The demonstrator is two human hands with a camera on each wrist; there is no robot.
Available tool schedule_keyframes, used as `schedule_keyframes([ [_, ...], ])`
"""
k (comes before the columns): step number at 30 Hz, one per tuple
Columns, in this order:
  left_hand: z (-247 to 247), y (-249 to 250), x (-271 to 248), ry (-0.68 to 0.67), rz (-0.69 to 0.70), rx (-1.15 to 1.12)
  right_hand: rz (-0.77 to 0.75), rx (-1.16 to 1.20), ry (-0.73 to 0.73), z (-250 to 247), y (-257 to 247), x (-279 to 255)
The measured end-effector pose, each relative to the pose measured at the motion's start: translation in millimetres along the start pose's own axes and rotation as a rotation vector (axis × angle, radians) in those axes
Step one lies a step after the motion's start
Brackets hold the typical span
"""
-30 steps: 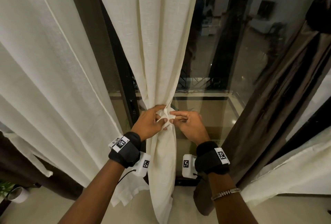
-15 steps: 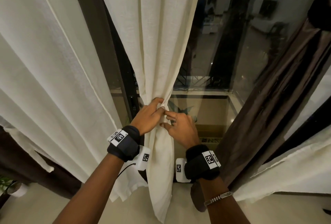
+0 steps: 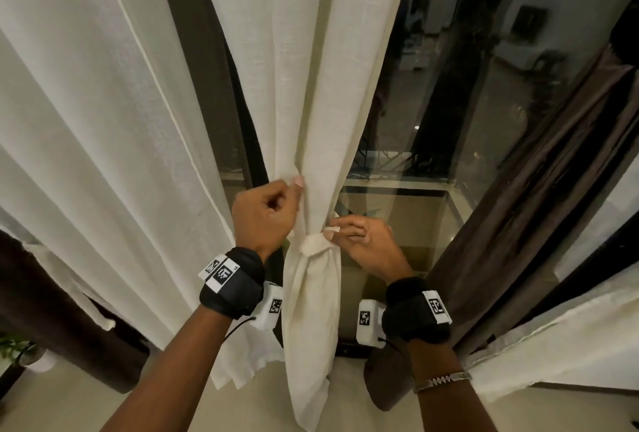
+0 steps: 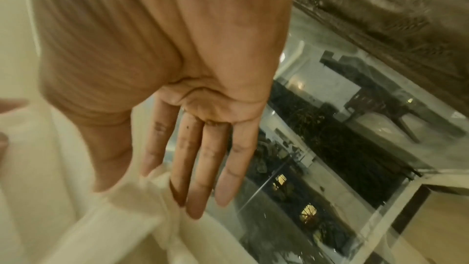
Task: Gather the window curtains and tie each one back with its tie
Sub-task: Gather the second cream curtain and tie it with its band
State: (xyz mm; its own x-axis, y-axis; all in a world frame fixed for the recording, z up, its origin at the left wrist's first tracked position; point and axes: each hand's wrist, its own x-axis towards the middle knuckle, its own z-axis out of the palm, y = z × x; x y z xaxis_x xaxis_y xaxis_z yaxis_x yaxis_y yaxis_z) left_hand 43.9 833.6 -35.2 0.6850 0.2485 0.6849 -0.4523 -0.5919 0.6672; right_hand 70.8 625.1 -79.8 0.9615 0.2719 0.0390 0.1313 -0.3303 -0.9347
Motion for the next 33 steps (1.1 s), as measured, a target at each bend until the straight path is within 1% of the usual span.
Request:
schedule_keyframes([
  [1,-3.9,0.9,0.6,0.107,-0.043,-0.114,-0.011,-0.023,0.033,-5.4,-7.8,-0.7],
  [2,-7.8,1.9,1.7,0.189,-0.079,-0.203,-0.036,-0.050,0.096,-10.8,-16.6,-0.6],
  [3,-10.7,3.3,3.1,0.240,-0.108,-0.264,-0.063,-0.047,0.160,-15.5,-26.1,0.2],
  [4,-12.0,6.0,4.9,0.252,-0.130,-0.296,-0.090,0.004,0.189,-19.8,-37.9,0.1],
  [5,-11.6,8.4,7.2,0.223,-0.147,-0.304,-0.119,0.089,0.180,-22.6,-49.1,0.7],
  [7,-7.3,15.4,14.2,0.117,-0.190,-0.287,-0.166,0.250,0.126,-24.2,-69.6,5.0],
  [9,-3.5,18.6,22.1,0.054,-0.226,-0.265,-0.208,0.321,0.152,-23.6,-84.0,11.6],
  [11,-3.7,17.8,27.0,0.071,-0.225,-0.255,-0.239,0.306,0.204,-25.3,-96.2,17.6],
  [14,-11.1,11.1,29.2,0.123,-0.240,-0.293,-0.268,0.258,0.225,-37.4,-100.5,23.2],
  [15,-13.9,9.1,29.1,0.158,-0.249,-0.304,-0.254,0.282,0.265,-43.4,-99.2,23.8],
  [17,-17.6,5.8,27.1,0.228,-0.271,-0.312,-0.213,0.355,0.401,-54.2,-92.3,24.9],
  [18,-18.2,6.0,25.2,0.242,-0.285,-0.308,-0.196,0.377,0.454,-57.2,-87.9,25.1],
  [19,-18.1,6.2,22.5,0.232,-0.297,-0.297,-0.189,0.388,0.479,-56.7,-85.5,25.1],
  [21,-16.2,6.9,13.9,0.151,-0.309,-0.283,-0.212,0.404,0.534,-48.1,-85.9,20.4],
  [22,-14.8,8.8,9.7,0.109,-0.305,-0.280,-0.253,0.418,0.595,-40.7,-89.6,16.0],
  [23,-13.6,9.4,6.1,0.089,-0.297,-0.274,-0.324,0.438,0.668,-31.4,-95.6,9.7],
  [24,-14.6,9.9,2.9,0.084,-0.291,-0.264,-0.421,0.447,0.727,-20.5,-104.7,1.4],
  [25,-16.5,7.7,0.6,0.096,-0.289,-0.247,-0.517,0.430,0.747,-8.3,-114.1,-6.7],
  [26,-21.4,5.0,-2.5,0.122,-0.285,-0.224,-0.598,0.387,0.713,6.7,-124.0,-14.5],
  [28,-35.6,-3.1,-9.0,0.167,-0.291,-0.194,-0.740,0.247,0.571,37.5,-136.4,-21.1],
  [29,-45.2,-8.0,-12.3,0.186,-0.294,-0.179,-0.765,0.192,0.491,54.7,-139.1,-19.3],
  [31,-64.5,-18.7,-17.5,0.242,-0.294,-0.142,-0.741,0.163,0.361,84.3,-140.7,-10.6],
  [33,-92.8,-33.8,-17.5,0.337,-0.290,-0.080,-0.649,0.178,0.267,117.9,-145.5,-1.7],
])
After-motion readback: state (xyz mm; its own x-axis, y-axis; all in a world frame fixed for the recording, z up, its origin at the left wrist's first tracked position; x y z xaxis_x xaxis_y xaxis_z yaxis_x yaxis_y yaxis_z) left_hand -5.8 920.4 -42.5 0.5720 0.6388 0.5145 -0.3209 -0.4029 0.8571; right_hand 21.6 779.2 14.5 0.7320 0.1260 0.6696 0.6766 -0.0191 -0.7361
